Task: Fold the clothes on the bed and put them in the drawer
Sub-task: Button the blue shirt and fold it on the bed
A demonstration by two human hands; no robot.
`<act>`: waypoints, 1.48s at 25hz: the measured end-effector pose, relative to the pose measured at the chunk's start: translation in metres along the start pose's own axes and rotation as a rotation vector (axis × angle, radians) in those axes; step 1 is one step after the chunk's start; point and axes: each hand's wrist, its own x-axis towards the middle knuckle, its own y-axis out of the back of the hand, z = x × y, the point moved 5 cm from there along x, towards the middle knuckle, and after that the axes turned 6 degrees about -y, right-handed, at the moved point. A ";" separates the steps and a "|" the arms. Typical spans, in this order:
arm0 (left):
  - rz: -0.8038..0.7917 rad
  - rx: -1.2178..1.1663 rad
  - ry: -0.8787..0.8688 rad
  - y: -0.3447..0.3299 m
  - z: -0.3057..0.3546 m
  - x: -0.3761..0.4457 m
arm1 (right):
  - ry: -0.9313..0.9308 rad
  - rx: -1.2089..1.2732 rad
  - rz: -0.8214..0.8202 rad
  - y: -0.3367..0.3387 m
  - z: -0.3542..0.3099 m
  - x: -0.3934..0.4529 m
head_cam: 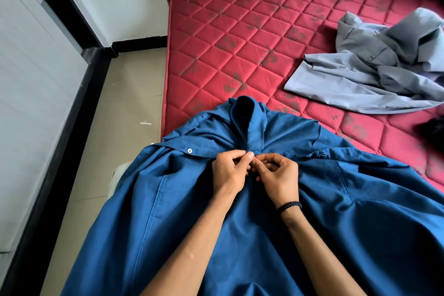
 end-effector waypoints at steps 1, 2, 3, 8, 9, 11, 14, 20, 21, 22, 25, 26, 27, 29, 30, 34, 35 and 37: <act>-0.003 0.003 -0.006 0.000 -0.002 0.000 | 0.013 -0.031 0.018 -0.001 -0.001 -0.001; -0.006 0.010 -0.014 0.000 -0.001 0.000 | 0.022 -0.045 0.019 -0.001 -0.002 -0.002; -0.013 0.021 -0.036 0.000 0.000 0.002 | 0.014 -0.017 -0.002 -0.001 -0.003 0.000; -0.075 0.328 -0.452 0.007 0.036 0.009 | -0.319 0.393 -0.301 0.005 -0.019 -0.004; -0.073 0.399 -0.482 0.013 0.039 0.014 | -0.387 0.369 -0.346 0.009 -0.026 -0.005; 0.025 0.500 -0.481 0.042 0.040 0.036 | -0.264 -0.010 -0.260 0.029 -0.046 0.009; -0.060 0.788 -0.414 0.083 0.031 0.105 | 0.307 -0.766 0.206 0.062 -0.102 0.065; -0.109 0.585 -0.371 0.094 0.061 0.175 | 0.437 -1.211 -0.338 0.019 -0.130 0.148; -0.011 0.512 -0.358 0.112 0.073 0.186 | 0.469 -1.156 -0.279 0.025 -0.146 0.153; 0.085 0.439 -0.328 0.134 0.087 0.194 | 0.478 -1.054 -0.218 0.033 -0.167 0.153; 0.294 0.302 -0.301 0.195 0.147 0.208 | 0.504 -0.674 -0.125 0.059 -0.248 0.138; 0.322 0.334 -0.360 0.208 0.180 0.205 | 0.551 -0.599 -0.060 0.065 -0.282 0.128; 0.344 0.378 -0.446 0.220 0.216 0.198 | 0.608 -0.572 0.009 0.071 -0.317 0.115; 0.404 0.448 -0.652 0.244 0.301 0.175 | 0.770 -0.587 0.176 0.077 -0.392 0.075; 0.440 0.487 -0.733 0.256 0.339 0.162 | 0.853 -0.584 0.244 0.079 -0.425 0.056; 0.623 0.475 -0.944 0.323 0.473 0.111 | 1.134 -0.659 0.167 0.089 -0.541 -0.030; 0.661 0.428 -0.983 0.340 0.502 0.099 | 1.178 -0.645 0.182 0.095 -0.568 -0.049; 0.515 0.265 -1.032 0.357 0.542 0.079 | 1.225 -0.487 0.229 0.112 -0.616 -0.078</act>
